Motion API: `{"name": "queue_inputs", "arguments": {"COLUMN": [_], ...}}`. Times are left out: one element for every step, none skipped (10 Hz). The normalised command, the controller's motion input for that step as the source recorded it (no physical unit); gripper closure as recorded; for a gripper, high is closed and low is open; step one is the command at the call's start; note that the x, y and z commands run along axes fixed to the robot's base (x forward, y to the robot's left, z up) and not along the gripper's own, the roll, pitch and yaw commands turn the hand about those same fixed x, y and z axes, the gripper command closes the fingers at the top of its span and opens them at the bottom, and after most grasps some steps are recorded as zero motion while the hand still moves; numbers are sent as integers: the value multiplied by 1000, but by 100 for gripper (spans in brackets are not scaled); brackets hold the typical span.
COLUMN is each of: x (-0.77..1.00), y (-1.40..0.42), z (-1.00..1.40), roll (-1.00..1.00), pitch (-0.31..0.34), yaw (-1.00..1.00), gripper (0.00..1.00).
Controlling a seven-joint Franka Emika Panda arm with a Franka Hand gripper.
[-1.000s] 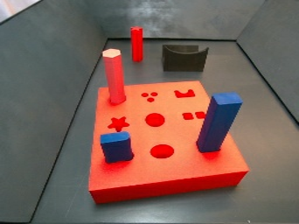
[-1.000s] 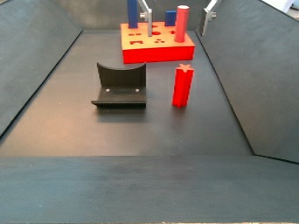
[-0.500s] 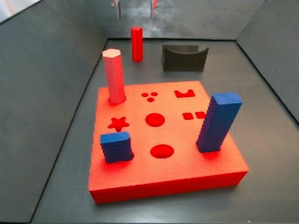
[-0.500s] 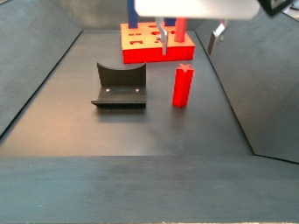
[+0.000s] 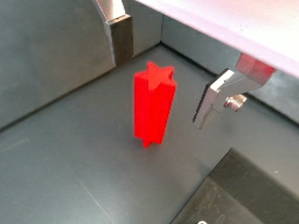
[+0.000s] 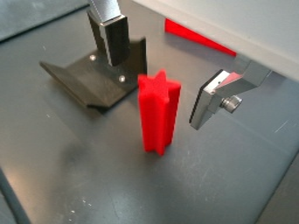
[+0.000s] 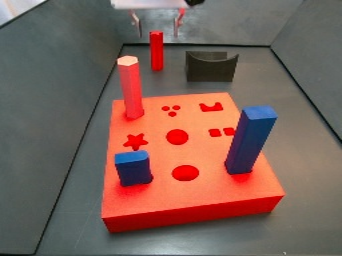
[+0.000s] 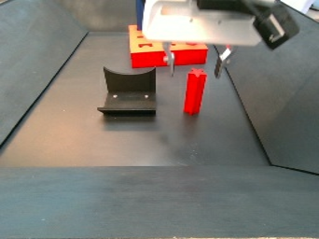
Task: Pick up the star object. Move up. Move to above the board. Insert the star object.
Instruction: Pick up the star object.
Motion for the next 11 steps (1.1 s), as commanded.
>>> {"name": "queue_inputs", "arguments": {"x": [-91,0,0,83,0,0,0,0,0,71,0], "y": [0,6,29,14,0,0,0,66,400,83,0], "z": [-843,0,0,-514,-614,0,0,0,40,0,0], "roll": [0,-30,-26,0,11,0,0,-14,-234,-46,0], "pitch": [-179,0,0,-17,-79,19,10,0,0,0,0], "yaw": [14,0,0,317,460,0,0,0,137,157,0], "gripper": [0,0,0,0,0,0,0,0,0,0,0]}}
